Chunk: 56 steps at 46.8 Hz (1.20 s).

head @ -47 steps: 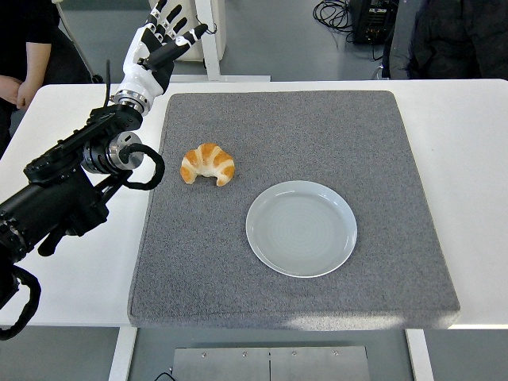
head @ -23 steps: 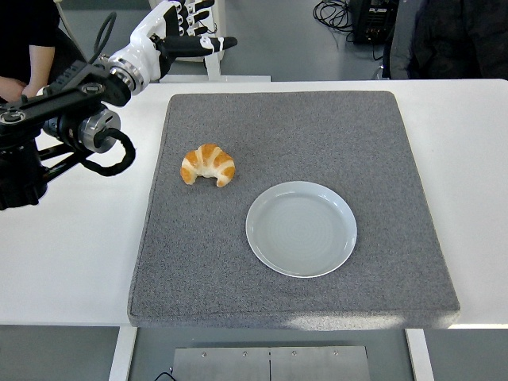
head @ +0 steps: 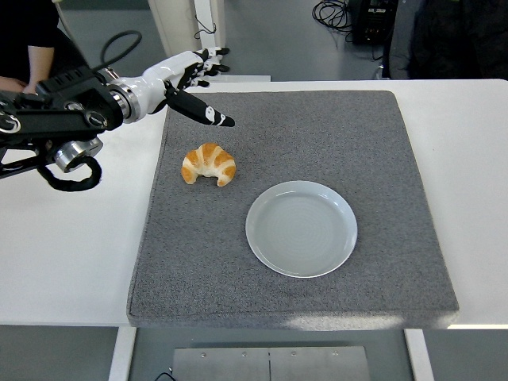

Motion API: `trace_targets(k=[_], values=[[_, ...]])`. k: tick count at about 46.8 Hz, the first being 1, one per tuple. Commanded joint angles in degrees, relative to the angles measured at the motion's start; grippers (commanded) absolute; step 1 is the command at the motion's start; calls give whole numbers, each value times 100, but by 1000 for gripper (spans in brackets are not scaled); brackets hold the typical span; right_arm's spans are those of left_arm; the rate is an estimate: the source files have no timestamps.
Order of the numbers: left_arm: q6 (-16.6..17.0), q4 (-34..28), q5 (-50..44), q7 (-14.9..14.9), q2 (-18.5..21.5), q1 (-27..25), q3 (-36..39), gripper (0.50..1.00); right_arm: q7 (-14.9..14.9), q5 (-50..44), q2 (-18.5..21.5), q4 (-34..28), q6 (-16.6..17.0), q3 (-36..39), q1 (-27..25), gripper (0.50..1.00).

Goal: Place the bread on the plate

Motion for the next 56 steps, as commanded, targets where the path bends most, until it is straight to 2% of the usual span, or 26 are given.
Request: trace_targets(k=[1, 8, 15, 18, 21, 24, 28, 42, 56], values=[[151, -85, -1, 6, -24, -200, 449, 955, 1, 0, 0, 4, 0, 1, 0, 1000], [424, -94, 8, -11, -235, -288, 1065, 955, 1, 0, 0, 4, 0, 0, 9, 1000], [556, -94, 244, -64, -385, -139, 1241, 955, 1, 0, 0, 4, 0, 9, 44, 1000], [880, -32, 674, -108, -428, 177, 1198, 955, 1, 0, 0, -5, 0, 9, 44, 1000], [1354, 64, 1228, -108, -516, 590, 1127, 955, 1, 0, 0, -5, 0, 9, 44, 1000], [1602, 222, 1563, -108, -560, 889, 978, 955, 1, 0, 0, 4, 0, 18, 44, 1000], [1620, 398, 1651, -108, -569, 1135, 741, 955, 1, 0, 0, -5, 0, 27, 44, 1000], [1620, 890, 1704, -143, -587, 1276, 652, 955, 1, 0, 0, 4, 0, 18, 44, 1000], [1611, 1514, 1713, -231, -1000, 1707, 397, 955, 1, 0, 0, -5, 0, 27, 44, 1000]])
